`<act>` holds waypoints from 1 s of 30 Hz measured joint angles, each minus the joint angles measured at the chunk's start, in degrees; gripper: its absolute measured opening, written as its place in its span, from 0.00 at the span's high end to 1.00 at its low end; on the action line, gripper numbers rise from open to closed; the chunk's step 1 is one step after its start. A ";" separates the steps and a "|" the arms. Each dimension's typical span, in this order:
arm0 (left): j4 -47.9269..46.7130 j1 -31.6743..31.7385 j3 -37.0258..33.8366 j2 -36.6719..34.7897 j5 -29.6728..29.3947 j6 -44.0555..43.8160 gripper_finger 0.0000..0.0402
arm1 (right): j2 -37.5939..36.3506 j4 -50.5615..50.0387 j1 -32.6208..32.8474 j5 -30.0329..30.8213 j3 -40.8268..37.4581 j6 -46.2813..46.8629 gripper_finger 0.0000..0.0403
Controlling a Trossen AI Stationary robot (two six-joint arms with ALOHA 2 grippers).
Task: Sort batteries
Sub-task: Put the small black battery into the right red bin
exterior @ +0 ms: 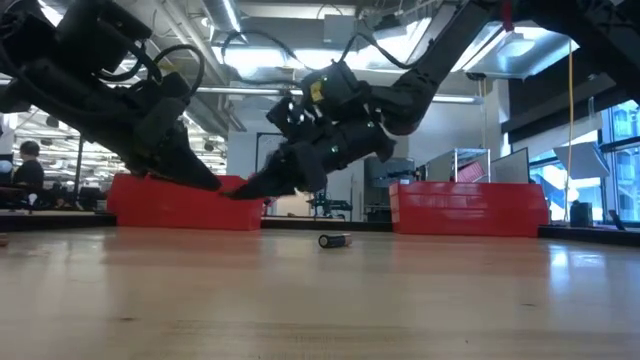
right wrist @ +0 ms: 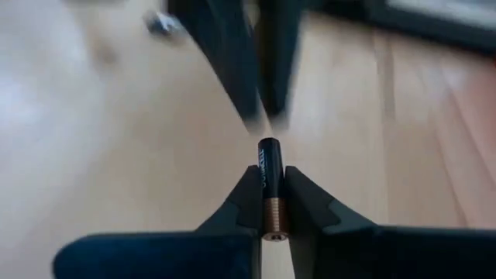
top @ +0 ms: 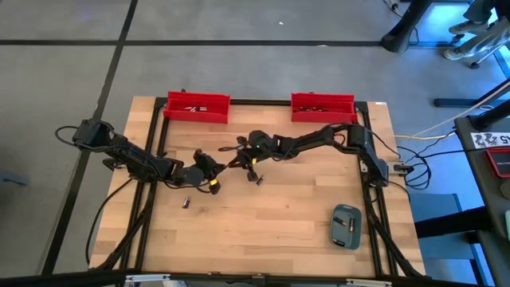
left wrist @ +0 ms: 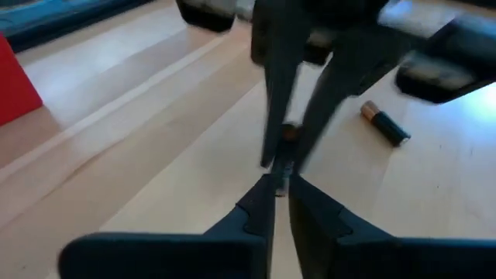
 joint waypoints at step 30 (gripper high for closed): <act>-5.54 3.04 0.04 -0.02 -5.72 -3.82 0.67 | -35.30 -63.94 -40.60 22.77 -5.27 20.06 0.94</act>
